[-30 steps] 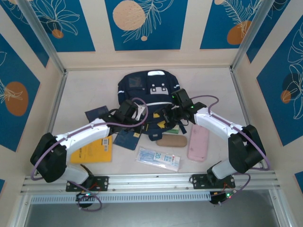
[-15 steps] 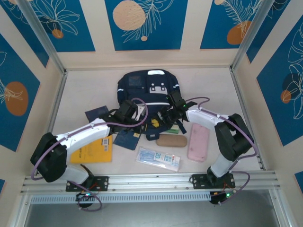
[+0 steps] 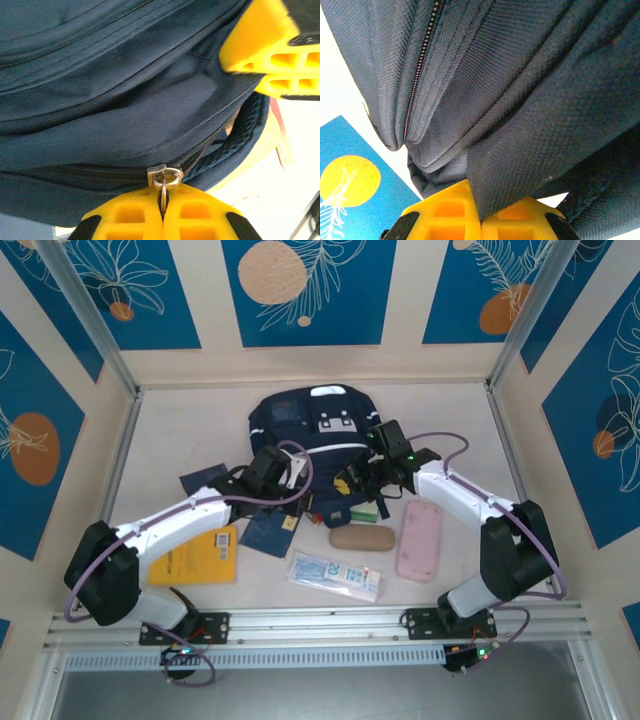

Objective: Pack books, pencil case, and school supplies into a backpack

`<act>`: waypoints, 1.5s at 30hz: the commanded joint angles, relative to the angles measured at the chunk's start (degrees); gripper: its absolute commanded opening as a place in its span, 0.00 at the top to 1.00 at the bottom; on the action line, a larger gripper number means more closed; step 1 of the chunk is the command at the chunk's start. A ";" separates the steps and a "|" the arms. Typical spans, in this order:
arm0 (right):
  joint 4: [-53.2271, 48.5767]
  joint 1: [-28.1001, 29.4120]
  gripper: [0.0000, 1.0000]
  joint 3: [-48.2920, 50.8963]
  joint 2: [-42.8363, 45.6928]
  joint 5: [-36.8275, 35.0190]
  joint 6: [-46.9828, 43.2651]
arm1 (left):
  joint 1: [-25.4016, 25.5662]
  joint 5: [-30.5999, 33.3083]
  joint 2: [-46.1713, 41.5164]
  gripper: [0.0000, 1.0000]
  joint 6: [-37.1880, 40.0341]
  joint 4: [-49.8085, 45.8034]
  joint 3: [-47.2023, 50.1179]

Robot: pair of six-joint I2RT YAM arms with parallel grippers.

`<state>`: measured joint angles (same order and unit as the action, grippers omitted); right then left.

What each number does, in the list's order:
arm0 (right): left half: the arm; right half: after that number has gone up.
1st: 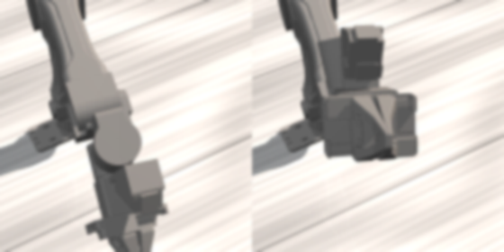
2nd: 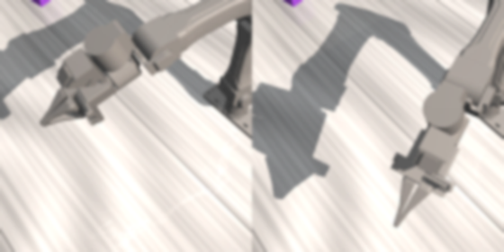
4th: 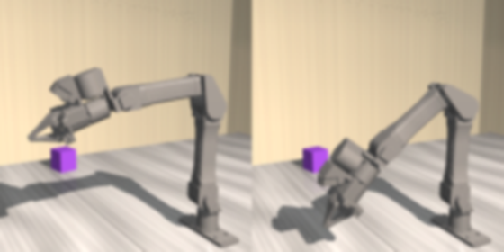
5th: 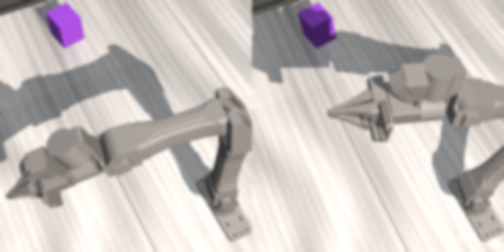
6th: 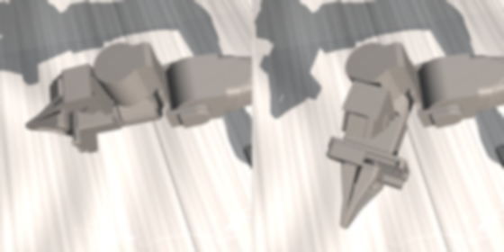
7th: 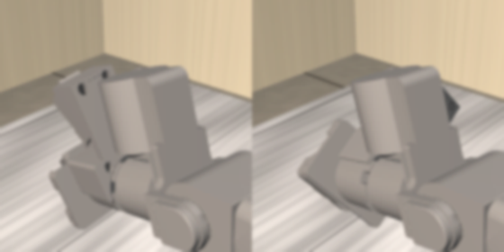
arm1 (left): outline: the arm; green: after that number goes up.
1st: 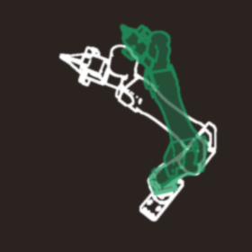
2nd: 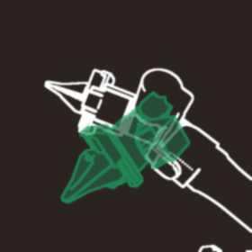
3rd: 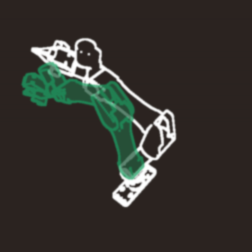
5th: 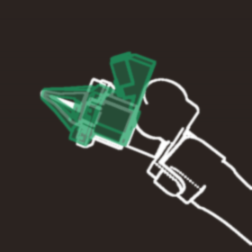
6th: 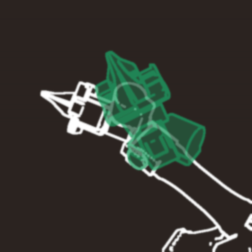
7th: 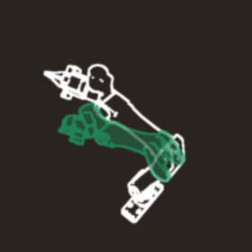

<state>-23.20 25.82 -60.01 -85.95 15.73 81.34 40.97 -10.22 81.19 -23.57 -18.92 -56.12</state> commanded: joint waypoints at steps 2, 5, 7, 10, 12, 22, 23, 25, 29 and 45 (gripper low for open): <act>-1.40 -4.64 1.00 -0.24 3.70 -3.61 -2.66 | -3.90 4.69 -2.07 1.00 -0.65 -5.87 -0.53; -1.16 -5.86 1.00 -0.46 4.57 -2.45 -3.29 | -6.56 4.29 -2.04 1.00 -1.72 -5.56 0.01; -0.91 -6.69 1.00 -0.53 5.08 -1.50 -3.66 | -8.84 3.36 -1.87 1.00 -2.65 -4.93 0.13; 0.00 -7.67 1.00 -0.70 5.50 0.53 -4.62 | -11.59 2.31 -0.75 1.00 -3.05 -3.99 -0.39; 0.04 -8.28 1.00 -1.19 5.48 1.84 -5.70 | -13.17 2.28 0.94 1.00 -3.04 -3.91 -1.32; -1.19 -11.45 1.00 -4.33 5.23 8.04 -13.08 | -20.46 1.15 12.87 1.00 -4.75 -2.42 -8.36; -1.92 -11.50 1.00 -4.93 5.20 8.27 -14.10 | -20.95 1.08 13.98 1.00 -4.91 -2.16 -9.05; -3.30 -11.52 1.00 -5.94 5.23 8.54 -16.41 | -22.13 1.07 16.33 0.99 -5.85 -1.78 -10.50; -4.37 -11.93 1.00 -6.45 5.27 9.71 -19.80 | -23.75 1.28 19.59 0.95 -6.52 -1.13 -13.48; -1.63 -10.20 1.00 -9.16 3.08 10.16 -30.08 | -26.03 -0.99 7.43 0.52 -4.31 -8.59 -14.41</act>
<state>-28.21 14.70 -66.65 -83.07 22.52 55.31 15.33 -13.17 95.33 -28.82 -23.92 -71.68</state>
